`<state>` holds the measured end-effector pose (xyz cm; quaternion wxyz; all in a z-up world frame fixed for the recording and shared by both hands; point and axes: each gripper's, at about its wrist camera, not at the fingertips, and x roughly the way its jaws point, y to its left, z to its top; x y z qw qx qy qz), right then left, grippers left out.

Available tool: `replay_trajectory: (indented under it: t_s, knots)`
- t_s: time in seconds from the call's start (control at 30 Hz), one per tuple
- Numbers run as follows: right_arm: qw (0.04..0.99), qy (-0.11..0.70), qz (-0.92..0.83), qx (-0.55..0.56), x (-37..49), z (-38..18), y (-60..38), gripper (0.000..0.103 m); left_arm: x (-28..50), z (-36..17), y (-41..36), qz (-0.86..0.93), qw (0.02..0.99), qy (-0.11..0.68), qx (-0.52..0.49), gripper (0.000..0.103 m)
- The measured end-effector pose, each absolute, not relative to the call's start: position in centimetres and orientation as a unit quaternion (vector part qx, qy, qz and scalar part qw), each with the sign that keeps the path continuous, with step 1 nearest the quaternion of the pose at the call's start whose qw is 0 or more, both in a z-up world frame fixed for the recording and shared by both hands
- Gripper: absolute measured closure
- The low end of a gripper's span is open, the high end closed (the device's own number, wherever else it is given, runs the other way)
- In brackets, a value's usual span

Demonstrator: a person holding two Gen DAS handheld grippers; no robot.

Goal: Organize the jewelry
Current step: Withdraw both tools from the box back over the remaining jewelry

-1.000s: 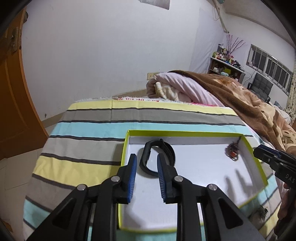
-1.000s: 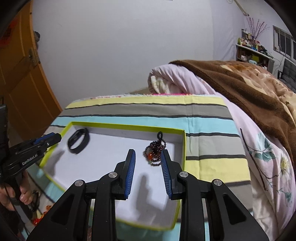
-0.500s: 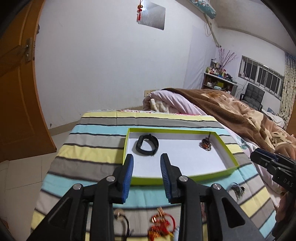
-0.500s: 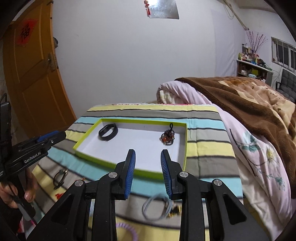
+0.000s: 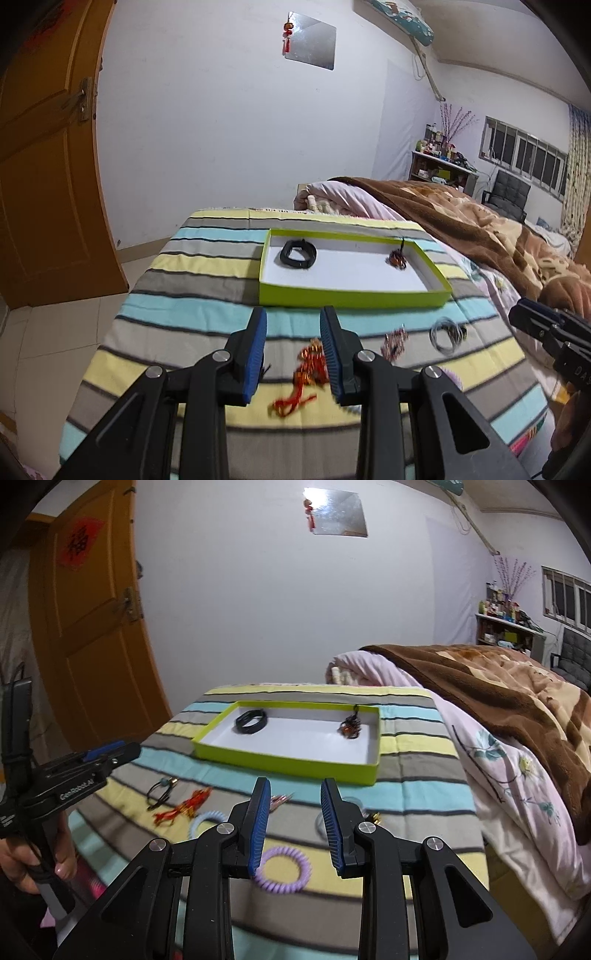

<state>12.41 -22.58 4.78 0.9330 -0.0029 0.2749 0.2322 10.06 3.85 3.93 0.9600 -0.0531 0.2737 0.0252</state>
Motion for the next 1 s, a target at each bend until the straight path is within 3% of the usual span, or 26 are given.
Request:
replay_trajectory:
  t_s: [1.0]
  knots:
    - [0.934, 0.285, 0.213, 0.005, 7.2, 3.0, -24.0, 0.074, 3.1, 1.5, 3.2, 0.025, 0.956, 0.289, -0.039, 0.072]
